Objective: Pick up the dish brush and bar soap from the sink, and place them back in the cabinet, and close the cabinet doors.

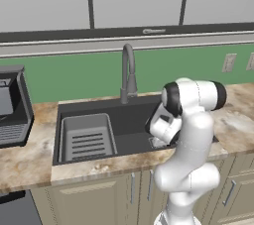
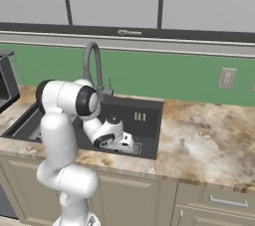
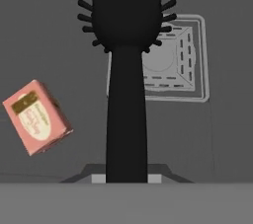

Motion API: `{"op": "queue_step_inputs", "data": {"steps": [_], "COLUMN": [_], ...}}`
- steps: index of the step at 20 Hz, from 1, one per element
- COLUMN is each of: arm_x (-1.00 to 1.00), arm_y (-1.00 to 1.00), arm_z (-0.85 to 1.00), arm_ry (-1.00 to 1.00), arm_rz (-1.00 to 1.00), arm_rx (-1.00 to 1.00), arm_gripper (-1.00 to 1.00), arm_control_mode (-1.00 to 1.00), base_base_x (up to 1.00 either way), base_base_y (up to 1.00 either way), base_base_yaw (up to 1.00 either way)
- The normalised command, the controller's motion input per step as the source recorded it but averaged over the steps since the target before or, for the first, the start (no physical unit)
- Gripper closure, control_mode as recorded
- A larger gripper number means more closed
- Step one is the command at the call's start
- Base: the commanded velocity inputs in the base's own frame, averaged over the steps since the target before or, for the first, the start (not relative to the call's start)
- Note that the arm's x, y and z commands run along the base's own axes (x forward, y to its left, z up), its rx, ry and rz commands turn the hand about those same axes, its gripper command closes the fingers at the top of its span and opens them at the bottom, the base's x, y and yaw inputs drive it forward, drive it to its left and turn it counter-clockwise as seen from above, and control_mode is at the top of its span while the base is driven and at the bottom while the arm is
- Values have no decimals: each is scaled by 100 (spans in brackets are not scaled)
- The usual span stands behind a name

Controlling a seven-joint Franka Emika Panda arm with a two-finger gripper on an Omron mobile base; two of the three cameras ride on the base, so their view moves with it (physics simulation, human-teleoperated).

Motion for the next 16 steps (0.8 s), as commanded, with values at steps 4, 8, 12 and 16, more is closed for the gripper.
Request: {"op": "queue_step_inputs", "data": {"steps": [4,8,12,16], "arm_x": [-13,-9,-3,0], "arm_y": [0,0,0,0], "arm_z": [24,27,32,33], "arm_ry": [0,0,0,0], "arm_rz": [0,0,0,0], "arm_rx": [0,0,0,0], "arm_gripper": [100,100,100,100], "arm_control_mode": [-100,-100,-100,-100], "base_base_x": [0,0,0,0], "base_base_y": [0,0,0,0], "base_base_yaw": [0,0,0,0]}}
